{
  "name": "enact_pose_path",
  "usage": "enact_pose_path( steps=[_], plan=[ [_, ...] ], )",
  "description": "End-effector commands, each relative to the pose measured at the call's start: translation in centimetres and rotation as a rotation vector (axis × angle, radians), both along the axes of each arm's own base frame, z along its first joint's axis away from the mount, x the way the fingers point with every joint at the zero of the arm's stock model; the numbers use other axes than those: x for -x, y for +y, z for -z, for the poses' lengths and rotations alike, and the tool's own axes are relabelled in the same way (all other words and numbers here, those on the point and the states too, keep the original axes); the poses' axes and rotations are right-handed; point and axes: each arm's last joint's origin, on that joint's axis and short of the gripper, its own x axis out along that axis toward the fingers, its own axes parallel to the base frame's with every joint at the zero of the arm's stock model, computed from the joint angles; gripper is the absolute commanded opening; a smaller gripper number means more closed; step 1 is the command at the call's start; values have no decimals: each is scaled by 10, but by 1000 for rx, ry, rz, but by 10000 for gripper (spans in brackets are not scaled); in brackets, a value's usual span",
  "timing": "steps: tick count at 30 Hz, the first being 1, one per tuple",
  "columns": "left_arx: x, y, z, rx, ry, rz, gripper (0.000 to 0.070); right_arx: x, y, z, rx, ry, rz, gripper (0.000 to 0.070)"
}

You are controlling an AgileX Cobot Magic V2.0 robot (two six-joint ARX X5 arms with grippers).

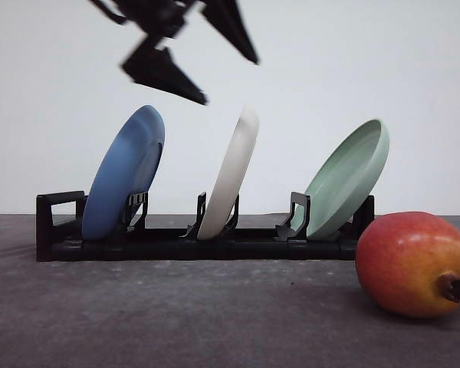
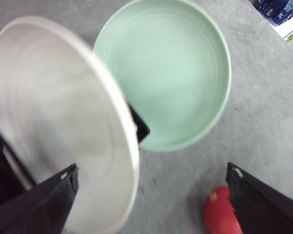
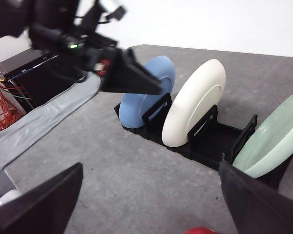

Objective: Place pomegranate in white plate

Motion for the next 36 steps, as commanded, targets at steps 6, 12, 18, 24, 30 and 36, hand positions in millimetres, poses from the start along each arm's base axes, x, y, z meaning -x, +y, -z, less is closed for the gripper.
enact_pose_path(
  steps=[6,12,18,24,30,36],
  plan=[
    [-20,-34,14,-61,-6,-9,596,0,0,-5,-11,-8,3,564],
    [-22,-39,25,-95,18,-17,491,0,0,-5,-19,1,6,564],
    [-22,-38,27,-111,30,-23,358,0,0,-5,-19,1,6,565],
    [-22,-40,29,-114,33,-19,348,0,0,-5,-19,1,6,564],
    [-25,-42,38,-133,54,-16,347,0,0,-5,-19,1,6,564],
    [-25,-43,39,-135,54,-14,21,0,0,-5,-20,2,7,564]
  ],
)
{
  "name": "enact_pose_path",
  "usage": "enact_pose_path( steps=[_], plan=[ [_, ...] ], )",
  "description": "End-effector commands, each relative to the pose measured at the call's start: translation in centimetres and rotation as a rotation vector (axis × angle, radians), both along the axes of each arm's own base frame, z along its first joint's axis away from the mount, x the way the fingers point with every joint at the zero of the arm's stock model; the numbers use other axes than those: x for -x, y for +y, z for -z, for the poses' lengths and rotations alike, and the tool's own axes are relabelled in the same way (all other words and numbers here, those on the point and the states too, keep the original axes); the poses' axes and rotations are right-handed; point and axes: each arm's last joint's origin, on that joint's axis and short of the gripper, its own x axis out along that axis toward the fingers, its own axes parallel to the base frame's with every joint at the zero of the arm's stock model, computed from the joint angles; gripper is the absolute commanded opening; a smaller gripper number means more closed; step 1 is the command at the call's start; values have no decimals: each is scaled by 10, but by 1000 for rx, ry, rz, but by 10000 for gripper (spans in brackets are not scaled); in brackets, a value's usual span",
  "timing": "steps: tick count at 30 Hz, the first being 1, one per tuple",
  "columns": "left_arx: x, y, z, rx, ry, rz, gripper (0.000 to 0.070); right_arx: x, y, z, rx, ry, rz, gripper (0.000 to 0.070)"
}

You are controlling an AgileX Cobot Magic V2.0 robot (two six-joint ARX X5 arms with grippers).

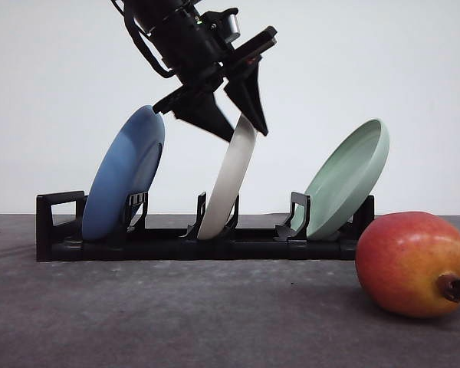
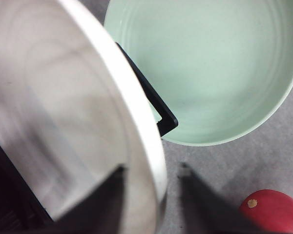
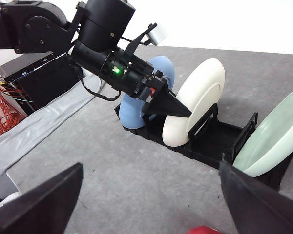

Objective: Place pomegranate in white plate

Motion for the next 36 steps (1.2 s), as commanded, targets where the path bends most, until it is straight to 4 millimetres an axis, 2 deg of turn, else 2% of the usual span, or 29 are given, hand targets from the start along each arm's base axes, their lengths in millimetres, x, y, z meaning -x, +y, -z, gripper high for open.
enact_pose_path(
  steps=[1,7,13,20,25,30,36],
  plan=[
    [-1,-7,-2,5,-16,14,0,0,0,-5,-6,-13,2,564],
    [0,-6,-8,17,-21,16,0,0,0,-5,-6,-14,1,564],
    [20,2,-44,77,-42,53,0,0,0,-5,-5,-15,-1,564],
    [76,22,-91,100,-22,134,0,1,1,-5,-5,-15,-12,564],
    [124,35,-111,49,29,211,0,1,1,-5,-10,-9,-13,564],
    [164,39,-110,-146,62,244,0,1,2,-5,-15,-4,-12,564],
    [193,24,-97,-321,28,231,0,1,2,-5,-23,5,-10,564]
  ],
)
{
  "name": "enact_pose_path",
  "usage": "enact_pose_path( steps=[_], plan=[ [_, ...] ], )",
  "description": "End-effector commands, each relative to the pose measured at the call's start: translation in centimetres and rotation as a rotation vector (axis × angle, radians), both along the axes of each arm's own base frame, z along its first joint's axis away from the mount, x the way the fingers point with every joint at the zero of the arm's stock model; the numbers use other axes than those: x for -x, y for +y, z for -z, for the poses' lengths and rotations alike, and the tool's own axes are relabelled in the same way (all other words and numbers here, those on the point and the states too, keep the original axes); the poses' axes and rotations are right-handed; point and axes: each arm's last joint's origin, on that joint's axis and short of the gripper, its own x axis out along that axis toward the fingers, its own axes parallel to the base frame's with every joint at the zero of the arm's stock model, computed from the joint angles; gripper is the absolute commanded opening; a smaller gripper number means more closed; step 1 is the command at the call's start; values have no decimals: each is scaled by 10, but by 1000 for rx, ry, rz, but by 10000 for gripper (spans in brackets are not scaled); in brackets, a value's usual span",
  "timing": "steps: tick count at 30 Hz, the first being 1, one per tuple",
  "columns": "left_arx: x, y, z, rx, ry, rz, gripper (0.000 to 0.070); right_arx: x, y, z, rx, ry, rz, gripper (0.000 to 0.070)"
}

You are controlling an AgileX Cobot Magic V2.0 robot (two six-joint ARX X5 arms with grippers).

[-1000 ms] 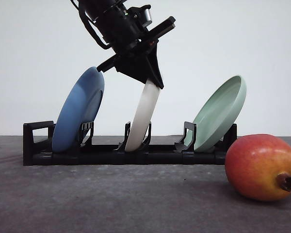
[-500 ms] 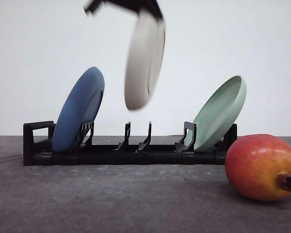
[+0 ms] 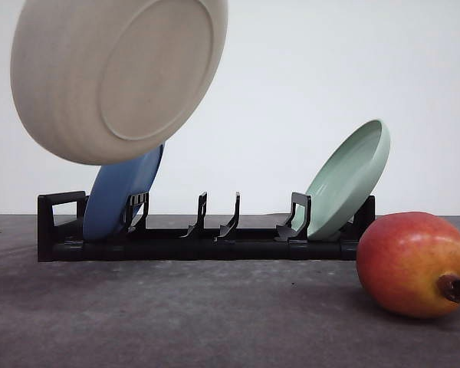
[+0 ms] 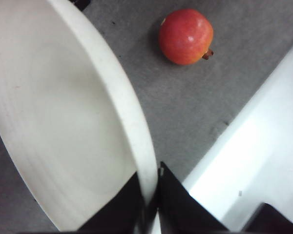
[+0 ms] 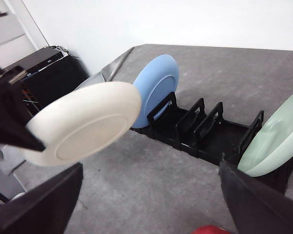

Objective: Place pomegranate in white plate

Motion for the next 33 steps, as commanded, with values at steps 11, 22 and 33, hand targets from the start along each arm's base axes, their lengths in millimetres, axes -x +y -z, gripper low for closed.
enact_pose_path(
  steps=[11,22,33],
  plan=[
    [31,-48,71,-249,-67,1,0,1,0,-5,-13,-6,1,564],
    [35,-102,161,-462,-85,63,0,0,0,-5,-14,-5,2,564],
    [33,-115,192,-526,-67,75,313,0,2,-3,8,-6,2,564]
  ],
)
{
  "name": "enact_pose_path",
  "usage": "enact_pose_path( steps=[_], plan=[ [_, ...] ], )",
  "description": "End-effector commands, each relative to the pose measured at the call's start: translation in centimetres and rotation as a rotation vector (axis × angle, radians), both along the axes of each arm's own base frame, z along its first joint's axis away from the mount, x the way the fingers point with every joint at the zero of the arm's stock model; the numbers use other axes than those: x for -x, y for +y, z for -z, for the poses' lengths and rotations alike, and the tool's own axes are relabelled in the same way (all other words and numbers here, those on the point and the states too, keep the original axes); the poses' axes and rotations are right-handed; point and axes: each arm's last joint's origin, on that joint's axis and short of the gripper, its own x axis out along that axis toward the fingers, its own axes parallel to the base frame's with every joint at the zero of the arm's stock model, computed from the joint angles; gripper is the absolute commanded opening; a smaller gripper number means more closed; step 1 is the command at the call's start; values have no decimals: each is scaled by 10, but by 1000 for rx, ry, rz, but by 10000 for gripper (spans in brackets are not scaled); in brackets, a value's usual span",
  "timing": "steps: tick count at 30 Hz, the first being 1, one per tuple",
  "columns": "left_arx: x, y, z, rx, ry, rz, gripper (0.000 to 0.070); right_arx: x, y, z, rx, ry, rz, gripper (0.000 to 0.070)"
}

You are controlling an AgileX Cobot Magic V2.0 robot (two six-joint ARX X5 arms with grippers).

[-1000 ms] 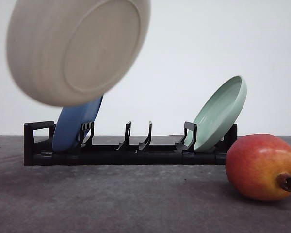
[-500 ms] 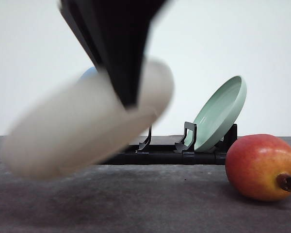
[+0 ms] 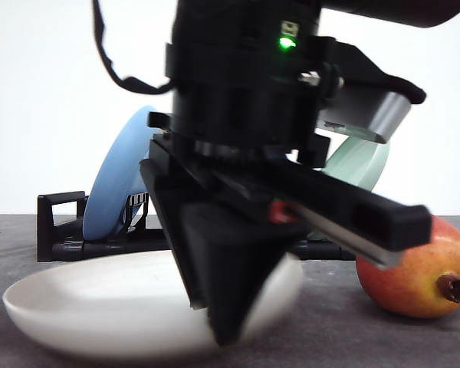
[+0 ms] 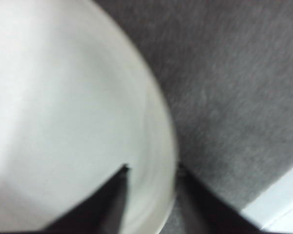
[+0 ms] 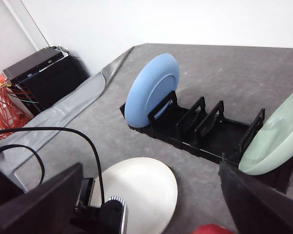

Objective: Place pomegranate in white plate

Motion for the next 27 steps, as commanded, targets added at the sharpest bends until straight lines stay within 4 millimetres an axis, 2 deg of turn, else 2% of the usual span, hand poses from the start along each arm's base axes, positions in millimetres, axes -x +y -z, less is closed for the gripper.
enact_pose_path(
  steps=[1,8,15,20,24,27],
  plan=[
    [4,-3,-4,19,-1,7,364,-1,1,-2,14,-11,2,564],
    [7,9,-35,101,-22,-15,570,-11,12,7,68,59,-61,564],
    [16,42,-89,230,-51,-61,557,-34,27,26,186,217,-59,565],
    [29,76,-136,437,-91,-94,556,-58,37,46,252,368,-60,569],
    [42,105,-167,584,-165,-91,556,-77,43,63,284,466,-63,619],
    [50,129,-179,671,-219,-113,556,-88,46,74,321,524,-42,651]
  ],
)
